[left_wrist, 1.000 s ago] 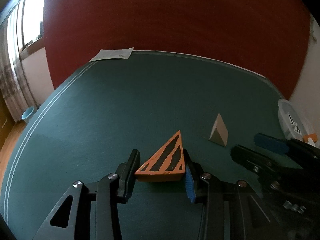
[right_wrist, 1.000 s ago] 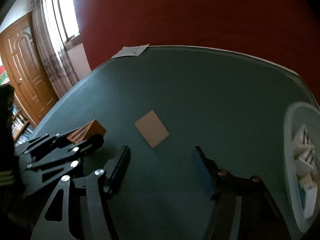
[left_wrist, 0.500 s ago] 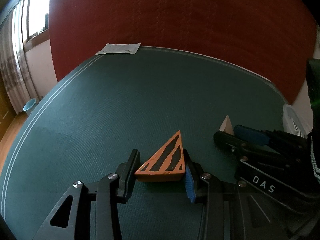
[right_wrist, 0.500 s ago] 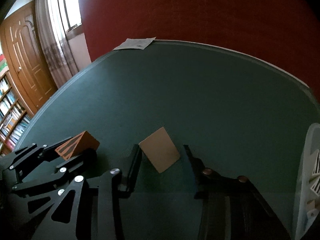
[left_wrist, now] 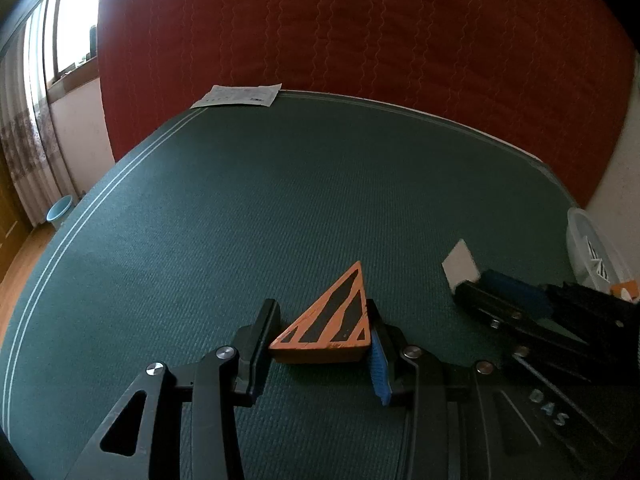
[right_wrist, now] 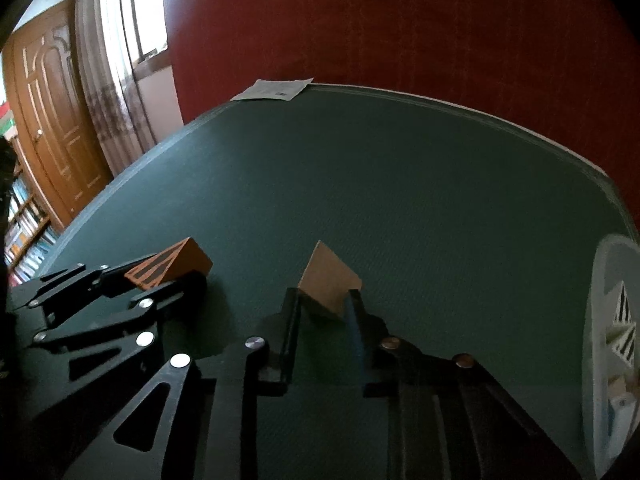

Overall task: Organize rigid objects
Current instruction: 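Grasp the tan wooden wedge with the right tool while the left tool holds the triangle, then carry the wedge into the bowl with the right tool while the left tool holds the triangle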

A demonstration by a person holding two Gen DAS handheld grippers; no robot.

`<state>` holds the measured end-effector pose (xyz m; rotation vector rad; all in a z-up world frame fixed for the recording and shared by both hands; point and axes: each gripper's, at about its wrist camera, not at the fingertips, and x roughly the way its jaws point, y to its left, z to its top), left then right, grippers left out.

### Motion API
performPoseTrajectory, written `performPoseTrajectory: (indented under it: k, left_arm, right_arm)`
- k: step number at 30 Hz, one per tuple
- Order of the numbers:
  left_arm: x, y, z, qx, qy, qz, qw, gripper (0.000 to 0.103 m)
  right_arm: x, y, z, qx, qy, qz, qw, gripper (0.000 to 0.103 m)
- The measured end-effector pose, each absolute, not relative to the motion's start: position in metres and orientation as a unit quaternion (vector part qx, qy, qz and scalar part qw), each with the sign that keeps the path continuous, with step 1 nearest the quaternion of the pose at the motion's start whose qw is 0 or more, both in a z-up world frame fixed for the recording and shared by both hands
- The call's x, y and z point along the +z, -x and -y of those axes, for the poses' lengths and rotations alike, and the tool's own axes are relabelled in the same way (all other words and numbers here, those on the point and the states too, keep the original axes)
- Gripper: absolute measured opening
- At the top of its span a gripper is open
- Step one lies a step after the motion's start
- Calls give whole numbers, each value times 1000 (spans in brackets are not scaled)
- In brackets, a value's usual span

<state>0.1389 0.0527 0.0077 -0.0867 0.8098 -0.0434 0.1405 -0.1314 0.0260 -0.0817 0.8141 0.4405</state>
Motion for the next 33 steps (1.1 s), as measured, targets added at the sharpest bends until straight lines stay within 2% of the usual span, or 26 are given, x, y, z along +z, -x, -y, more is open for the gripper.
performPoseTrajectory:
  k: [6, 16, 23, 26, 27, 33]
  left_arm:
    - [8, -139, -53, -21, 42, -393, 918, 43]
    - [8, -139, -52, -19, 43, -393, 918, 43]
    - [7, -139, -51, -19, 43, -394, 918, 43]
    - [7, -139, -51, -19, 43, -394, 918, 43]
    - [7, -139, -51, -19, 44, -394, 918, 43]
    - [7, -140, -53, -19, 46, -396, 917, 43]
  right_arm:
    - [31, -128, 149, 207, 11, -390, 897, 14]
    - [31, -128, 156, 213, -20, -400, 891, 16]
    - [22, -131, 152, 215, -51, -421, 880, 24]
    - [22, -135, 143, 206, -45, -419, 883, 42]
    - [22, -136, 141, 202, -42, -417, 885, 45]
    - [23, -145, 132, 169, -29, -415, 893, 45]
